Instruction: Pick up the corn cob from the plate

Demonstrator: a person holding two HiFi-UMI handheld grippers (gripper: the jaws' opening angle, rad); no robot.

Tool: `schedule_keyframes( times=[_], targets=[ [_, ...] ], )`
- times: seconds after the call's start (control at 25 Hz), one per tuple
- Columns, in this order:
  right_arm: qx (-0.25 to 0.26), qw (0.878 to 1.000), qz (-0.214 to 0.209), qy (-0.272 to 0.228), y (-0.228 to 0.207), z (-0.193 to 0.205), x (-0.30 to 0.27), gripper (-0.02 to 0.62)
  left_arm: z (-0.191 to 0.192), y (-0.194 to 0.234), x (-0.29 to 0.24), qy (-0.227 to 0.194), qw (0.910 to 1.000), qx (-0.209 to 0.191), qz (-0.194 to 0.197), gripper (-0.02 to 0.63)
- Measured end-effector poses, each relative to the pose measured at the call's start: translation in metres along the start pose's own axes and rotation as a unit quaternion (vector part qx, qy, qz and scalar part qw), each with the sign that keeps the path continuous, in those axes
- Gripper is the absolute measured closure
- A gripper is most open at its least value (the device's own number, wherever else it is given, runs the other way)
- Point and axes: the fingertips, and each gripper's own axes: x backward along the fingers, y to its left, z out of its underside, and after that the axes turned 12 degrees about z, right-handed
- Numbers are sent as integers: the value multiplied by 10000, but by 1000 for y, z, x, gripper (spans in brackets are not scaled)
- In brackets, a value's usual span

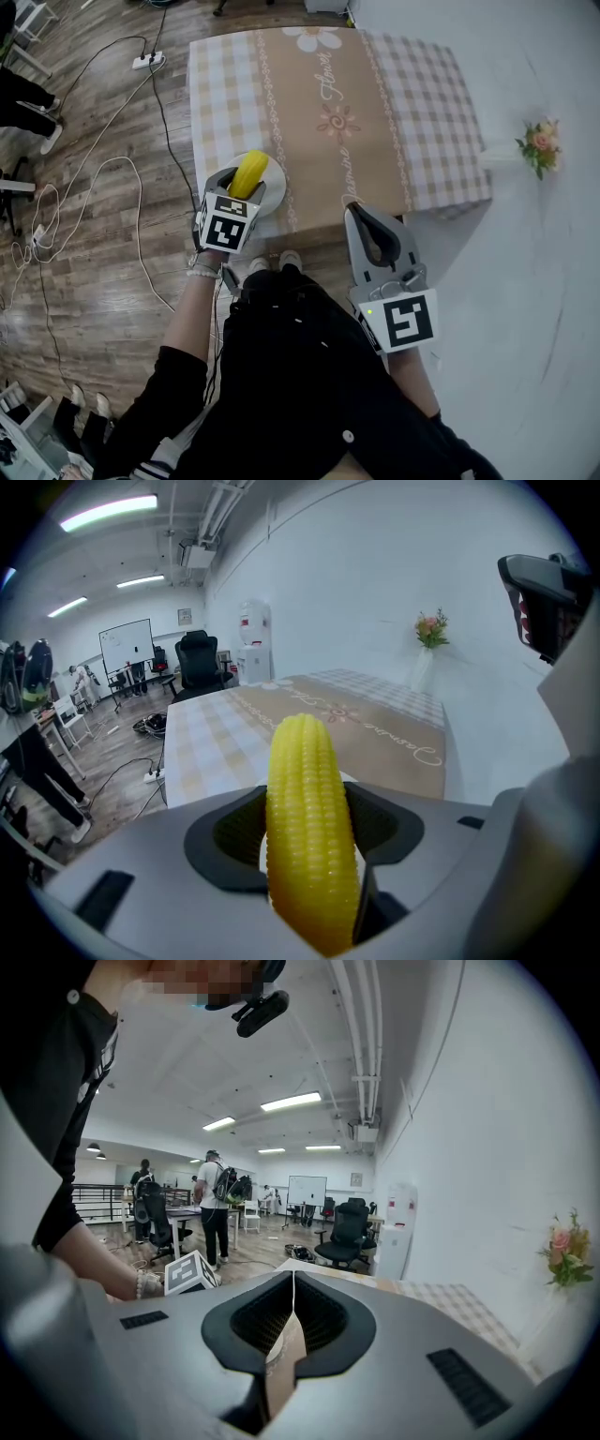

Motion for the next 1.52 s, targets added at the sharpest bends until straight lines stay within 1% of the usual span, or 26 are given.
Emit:
schedule_keyframes(
  times=[0.36, 0.6, 0.88, 1.16, 1.52],
  targets=[
    [74, 9998, -174, -96, 14, -10, -5, 554, -18, -2, 25, -230, 9993, -260, -107, 345],
    [105, 9994, -272, -194, 21, -16, -11, 554, -32, -3, 47, -469, 9985, -224, -165, 345],
    [128, 9984, -384, -395, 29, -26, -14, 554, -47, -10, 78, -690, 9966, -357, -269, 345],
    [135, 9973, -518, -510, 37, -33, -20, 554, -72, -21, 113, -919, 9930, -661, -326, 345],
    [134, 9956, -658, -654, 46, -42, -26, 554, -89, -34, 149, -1195, 9888, -781, -433, 345]
  ],
)
